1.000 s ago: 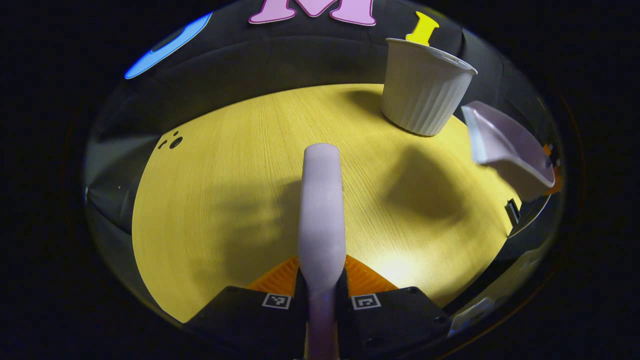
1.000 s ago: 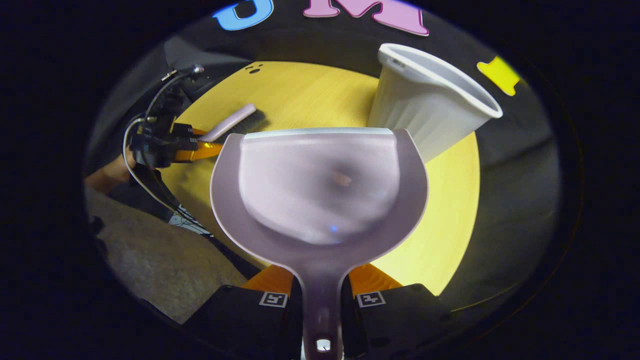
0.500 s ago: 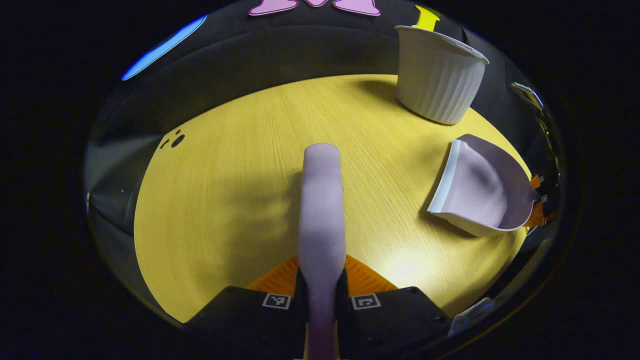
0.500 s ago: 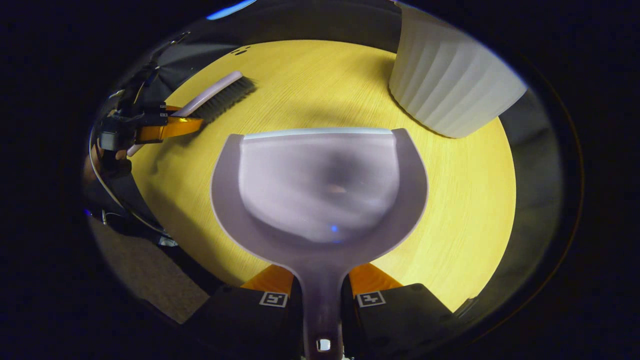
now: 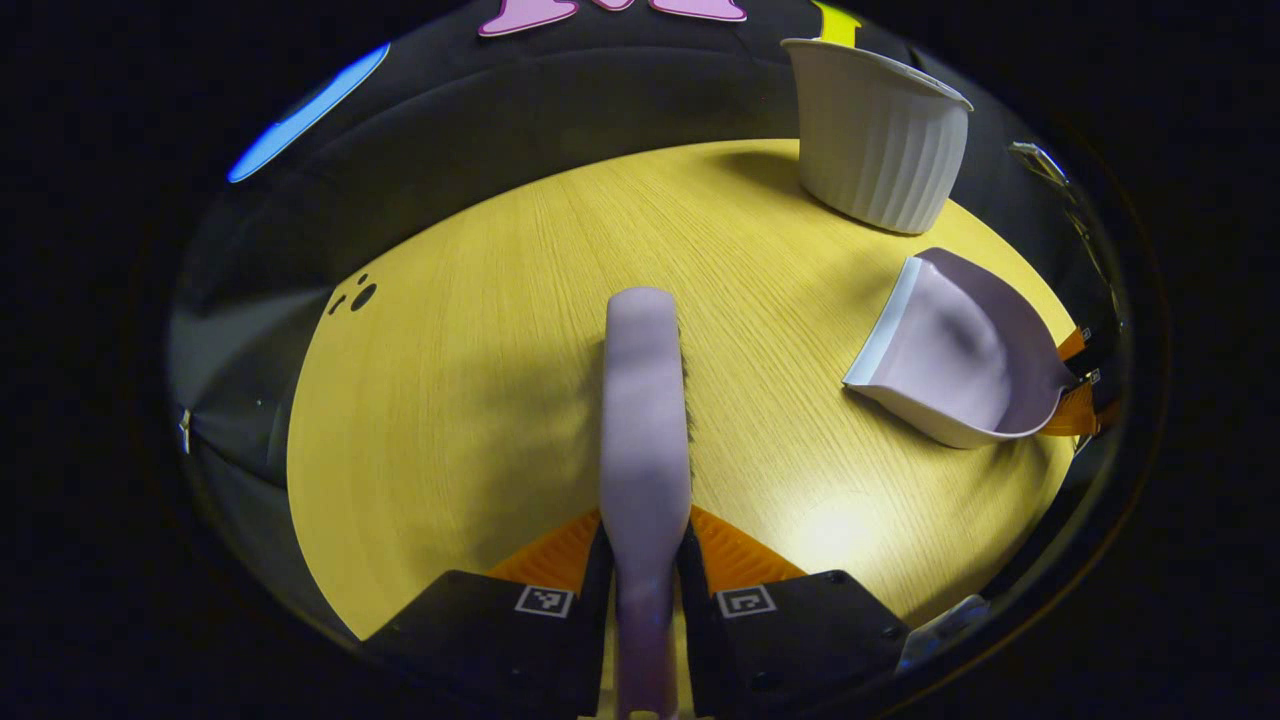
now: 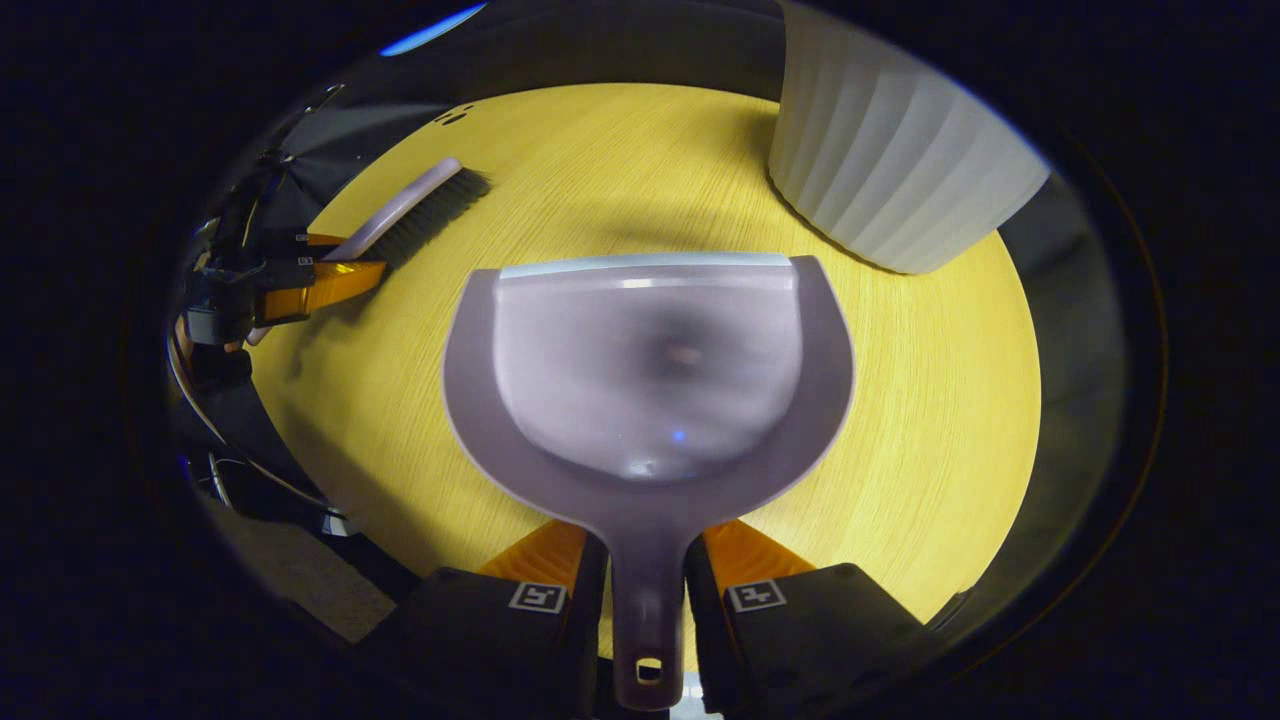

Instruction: Pick up the small broom and dustpan from the desktop, sweep the trash into the dustpan with the broom, and then empty the trash into the garbage bin.

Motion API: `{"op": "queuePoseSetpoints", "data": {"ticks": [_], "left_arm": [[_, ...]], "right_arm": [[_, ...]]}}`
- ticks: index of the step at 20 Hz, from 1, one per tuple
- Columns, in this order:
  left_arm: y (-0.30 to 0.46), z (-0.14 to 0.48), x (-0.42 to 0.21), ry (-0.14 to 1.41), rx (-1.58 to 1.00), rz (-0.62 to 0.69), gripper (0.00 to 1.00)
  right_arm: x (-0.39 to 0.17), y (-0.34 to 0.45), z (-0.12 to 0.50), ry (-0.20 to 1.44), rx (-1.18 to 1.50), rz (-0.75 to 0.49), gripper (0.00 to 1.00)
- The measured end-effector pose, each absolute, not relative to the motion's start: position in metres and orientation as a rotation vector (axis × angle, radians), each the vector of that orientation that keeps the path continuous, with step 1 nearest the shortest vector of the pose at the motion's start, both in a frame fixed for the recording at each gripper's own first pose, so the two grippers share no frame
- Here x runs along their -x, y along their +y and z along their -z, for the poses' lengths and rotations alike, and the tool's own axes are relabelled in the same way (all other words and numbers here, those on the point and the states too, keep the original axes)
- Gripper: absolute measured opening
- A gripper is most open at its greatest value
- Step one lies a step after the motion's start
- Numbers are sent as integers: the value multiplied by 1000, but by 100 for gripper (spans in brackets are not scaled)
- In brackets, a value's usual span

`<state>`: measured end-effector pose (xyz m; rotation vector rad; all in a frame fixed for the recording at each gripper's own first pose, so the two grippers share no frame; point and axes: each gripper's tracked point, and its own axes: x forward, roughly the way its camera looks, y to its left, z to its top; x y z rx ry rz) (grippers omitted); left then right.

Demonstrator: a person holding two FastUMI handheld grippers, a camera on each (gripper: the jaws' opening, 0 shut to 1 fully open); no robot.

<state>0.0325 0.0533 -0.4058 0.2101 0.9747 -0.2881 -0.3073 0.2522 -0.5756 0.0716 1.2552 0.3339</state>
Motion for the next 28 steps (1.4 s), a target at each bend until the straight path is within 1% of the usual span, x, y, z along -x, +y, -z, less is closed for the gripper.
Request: {"op": "queuePoseSetpoints", "data": {"ticks": [1,2,4,5,6,8,10,11,12,18,22,28], "left_arm": [[55,401,-31,968,-218,285,37],[56,397,-28,963,-225,280,38],[59,383,-23,951,-233,279,39],[61,377,-20,939,-236,272,34],[61,369,-18,926,-237,268,38],[62,355,-15,901,-228,259,35],[62,337,-12,871,-223,249,35],[62,325,-12,847,-223,242,42],[60,312,-13,813,-219,239,35],[32,214,-32,587,-123,232,35],[19,152,-45,423,-52,221,35],[1,93,-50,306,-8,243,35]], "right_arm": [[308,251,571,1248,-79,-335,39],[308,249,565,1236,-84,-334,46],[311,243,549,1212,-86,-340,46],[312,241,540,1196,-91,-344,46],[311,239,532,1177,-93,-346,46],[309,233,514,1135,-81,-347,46],[302,232,488,1067,-97,-346,46],[295,232,473,1022,-117,-344,46],[288,232,458,976,-138,-339,46],[238,217,371,684,-206,-284,46],[221,202,322,507,-190,-244,46],[213,189,270,348,-183,-213,46]]}}
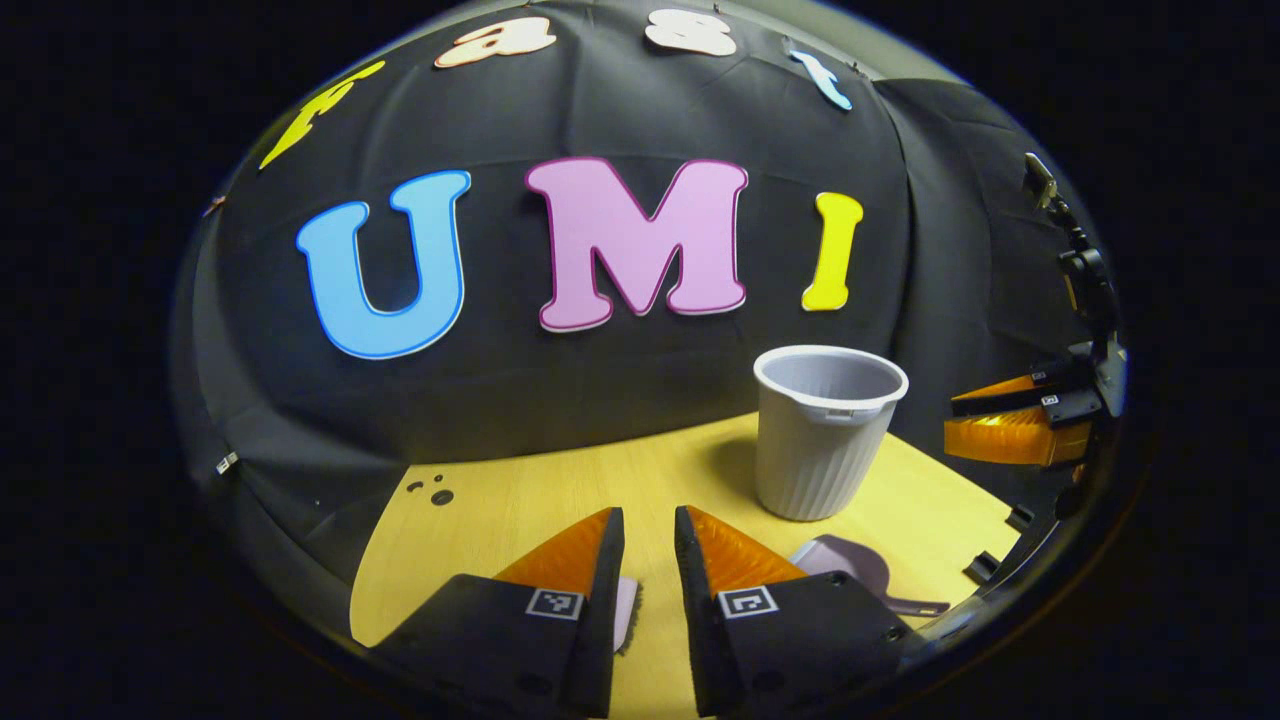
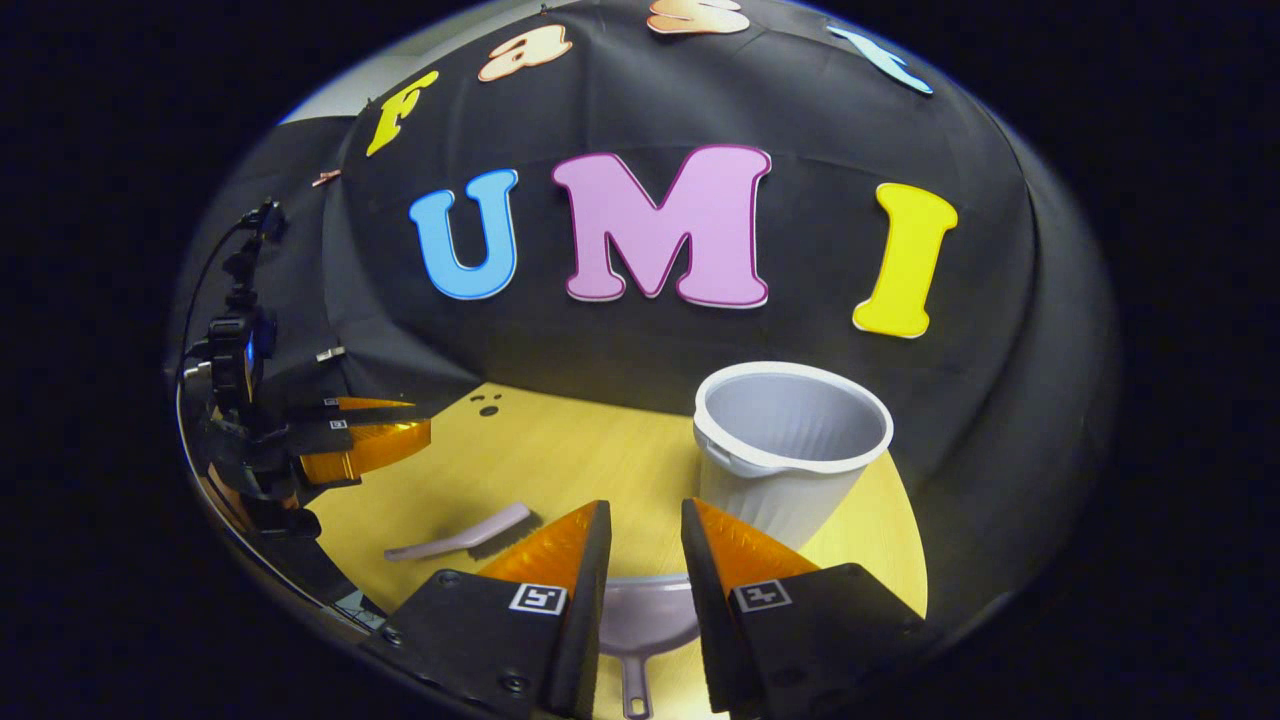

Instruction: Pick up the small broom and dustpan from the desktop, sweep the trash into the dustpan with the broom, and then empty the trash into the garbage bin.

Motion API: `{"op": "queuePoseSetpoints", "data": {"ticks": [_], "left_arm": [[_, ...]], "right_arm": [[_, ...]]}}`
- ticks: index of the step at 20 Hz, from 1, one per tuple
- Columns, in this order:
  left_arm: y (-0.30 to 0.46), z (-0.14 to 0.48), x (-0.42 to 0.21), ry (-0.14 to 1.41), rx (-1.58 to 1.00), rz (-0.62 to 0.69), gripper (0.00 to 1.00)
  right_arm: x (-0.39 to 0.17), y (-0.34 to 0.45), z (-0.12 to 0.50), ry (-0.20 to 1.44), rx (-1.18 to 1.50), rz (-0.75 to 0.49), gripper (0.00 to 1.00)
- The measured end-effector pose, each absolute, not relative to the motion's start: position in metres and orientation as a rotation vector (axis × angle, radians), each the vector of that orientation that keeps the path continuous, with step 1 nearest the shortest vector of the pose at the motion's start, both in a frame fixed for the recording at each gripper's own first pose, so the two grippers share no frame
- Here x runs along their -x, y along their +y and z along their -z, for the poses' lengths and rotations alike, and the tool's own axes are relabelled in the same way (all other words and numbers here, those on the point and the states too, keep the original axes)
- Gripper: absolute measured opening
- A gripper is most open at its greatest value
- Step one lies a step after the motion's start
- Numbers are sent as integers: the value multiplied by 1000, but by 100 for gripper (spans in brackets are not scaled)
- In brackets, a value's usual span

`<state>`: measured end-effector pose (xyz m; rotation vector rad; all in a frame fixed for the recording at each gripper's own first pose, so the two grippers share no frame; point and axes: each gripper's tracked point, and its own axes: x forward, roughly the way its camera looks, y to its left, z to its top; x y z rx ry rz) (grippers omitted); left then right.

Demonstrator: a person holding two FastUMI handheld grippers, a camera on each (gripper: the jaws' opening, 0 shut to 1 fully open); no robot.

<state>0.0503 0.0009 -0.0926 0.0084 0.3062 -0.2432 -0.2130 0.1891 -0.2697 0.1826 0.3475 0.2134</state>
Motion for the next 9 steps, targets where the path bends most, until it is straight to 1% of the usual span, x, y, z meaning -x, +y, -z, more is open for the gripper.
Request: {"op": "queuePoseSetpoints", "data": {"ticks": [2,4,9], "left_arm": [[-11,78,-50,283,28,275,35],[-13,68,-52,266,36,277,35],[-13,67,-52,261,33,280,35]], "right_arm": [[209,186,258,306,-170,-212,45],[207,184,249,284,-157,-211,45],[200,178,250,307,-178,-182,45]]}}
